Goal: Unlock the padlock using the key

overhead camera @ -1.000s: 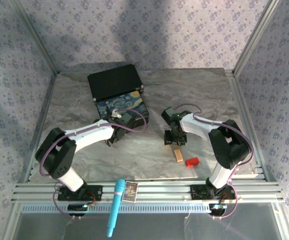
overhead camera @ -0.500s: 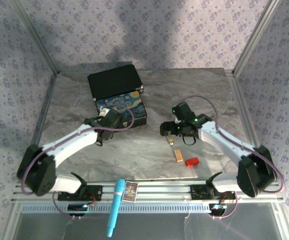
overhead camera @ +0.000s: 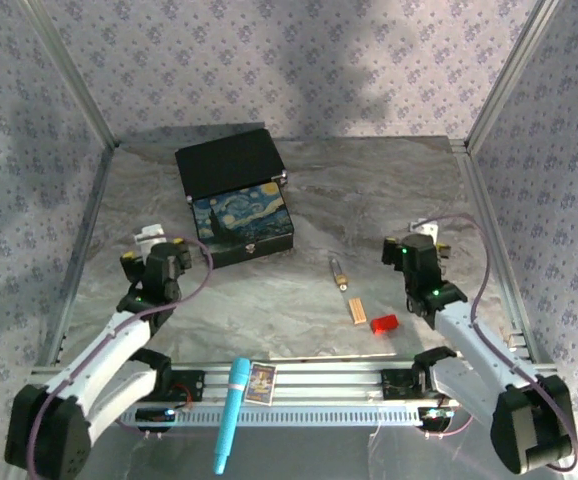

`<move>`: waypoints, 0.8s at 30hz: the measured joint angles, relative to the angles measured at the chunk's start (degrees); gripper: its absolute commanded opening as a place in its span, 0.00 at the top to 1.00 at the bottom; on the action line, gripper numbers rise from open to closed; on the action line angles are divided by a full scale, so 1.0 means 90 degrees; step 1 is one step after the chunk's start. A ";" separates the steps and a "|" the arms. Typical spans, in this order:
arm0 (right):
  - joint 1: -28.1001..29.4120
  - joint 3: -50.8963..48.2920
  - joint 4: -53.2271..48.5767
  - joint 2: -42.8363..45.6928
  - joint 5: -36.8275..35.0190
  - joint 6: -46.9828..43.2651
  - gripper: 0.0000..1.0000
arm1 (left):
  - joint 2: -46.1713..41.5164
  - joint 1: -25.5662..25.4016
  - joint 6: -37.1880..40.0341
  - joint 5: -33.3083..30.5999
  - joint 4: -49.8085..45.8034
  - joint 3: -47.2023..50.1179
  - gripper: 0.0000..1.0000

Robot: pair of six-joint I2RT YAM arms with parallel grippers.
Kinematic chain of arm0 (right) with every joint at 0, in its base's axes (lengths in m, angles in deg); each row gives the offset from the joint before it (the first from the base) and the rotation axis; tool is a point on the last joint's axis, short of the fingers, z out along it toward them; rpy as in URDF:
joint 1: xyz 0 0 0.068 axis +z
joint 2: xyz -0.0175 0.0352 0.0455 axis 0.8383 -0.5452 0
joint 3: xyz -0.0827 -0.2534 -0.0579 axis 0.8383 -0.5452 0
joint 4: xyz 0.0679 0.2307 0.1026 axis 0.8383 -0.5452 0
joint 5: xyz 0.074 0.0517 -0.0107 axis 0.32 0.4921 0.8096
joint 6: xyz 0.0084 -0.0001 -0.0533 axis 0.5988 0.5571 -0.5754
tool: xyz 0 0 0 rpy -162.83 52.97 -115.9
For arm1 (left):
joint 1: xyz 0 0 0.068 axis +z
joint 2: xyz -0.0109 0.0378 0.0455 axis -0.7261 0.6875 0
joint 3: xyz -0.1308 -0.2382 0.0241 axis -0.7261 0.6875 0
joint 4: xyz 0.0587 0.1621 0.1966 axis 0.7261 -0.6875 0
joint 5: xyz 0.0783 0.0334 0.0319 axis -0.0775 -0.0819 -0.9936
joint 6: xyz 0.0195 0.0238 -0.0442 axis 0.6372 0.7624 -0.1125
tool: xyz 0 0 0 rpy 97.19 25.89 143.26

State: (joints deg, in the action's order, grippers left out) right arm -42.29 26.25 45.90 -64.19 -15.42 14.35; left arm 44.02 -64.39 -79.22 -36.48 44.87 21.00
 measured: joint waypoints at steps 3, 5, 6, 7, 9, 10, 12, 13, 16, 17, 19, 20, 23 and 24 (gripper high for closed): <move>-0.0801 -0.0559 0.0792 -0.0039 0.0044 -0.0119 0.02 | 0.0454 0.0466 0.0236 0.0066 0.0707 0.0083 0.00; -0.1192 -0.0852 0.1443 -0.0223 0.0109 -0.0138 0.01 | 0.0826 0.0614 0.0517 0.0187 0.1353 0.0112 0.00; -0.1324 -0.0959 0.1778 -0.0401 0.0165 -0.0136 0.01 | 0.1069 0.0695 0.0636 0.0262 0.1659 0.0112 0.00; -0.1413 -0.1020 0.2110 -0.0644 0.0245 -0.0141 0.01 | 0.1331 0.0814 0.0714 0.0369 0.1987 0.0126 0.00; -0.1489 -0.1035 0.2701 -0.1200 0.0350 -0.0199 0.02 | 0.1846 0.1088 0.0792 0.0617 0.2633 0.0194 0.00; -0.1506 -0.1030 0.3031 -0.1515 0.0408 -0.0267 0.02 | 0.2137 0.1229 0.0804 0.0755 0.2951 0.0233 0.00; -0.1520 -0.0998 0.3495 -0.2052 0.0546 -0.0357 0.02 | 0.2713 0.1462 0.0843 0.1018 0.3400 0.0248 0.00; -0.1535 -0.0979 0.3738 -0.2290 0.0651 -0.0396 0.02 | 0.2948 0.1545 0.0869 0.1132 0.3519 0.0236 0.00; -0.1598 -0.0877 0.4490 -0.2973 0.0865 -0.0525 0.02 | 0.3531 0.1693 0.0986 0.1540 0.4235 0.0240 0.00; -0.1622 -0.0809 0.4675 -0.3211 0.0986 -0.0588 0.02 | 0.3655 0.1744 0.0986 0.1693 0.4393 0.0233 0.00; -0.1666 -0.0610 0.4709 -0.3521 0.1265 -0.0721 0.01 | 0.3742 0.1855 0.1027 0.1996 0.4512 0.0231 0.00; -0.1676 -0.0505 0.4811 -0.3665 0.1404 -0.0784 0.01 | 0.3791 0.1894 0.1064 0.2157 0.4636 0.0219 0.00; -0.1688 -0.0294 0.4998 -0.3920 0.1756 -0.0930 0.01 | 0.4216 0.1940 0.1248 0.2781 0.4891 0.0002 0.00; -0.1688 -0.0284 0.5047 -0.3920 0.1831 -0.0959 0.01 | 0.4306 0.1940 0.1294 0.2958 0.4903 -0.0041 0.00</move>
State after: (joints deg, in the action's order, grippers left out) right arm -57.48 23.69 91.32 -99.47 1.06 5.72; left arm 82.78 -46.92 -67.57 -9.86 89.00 20.63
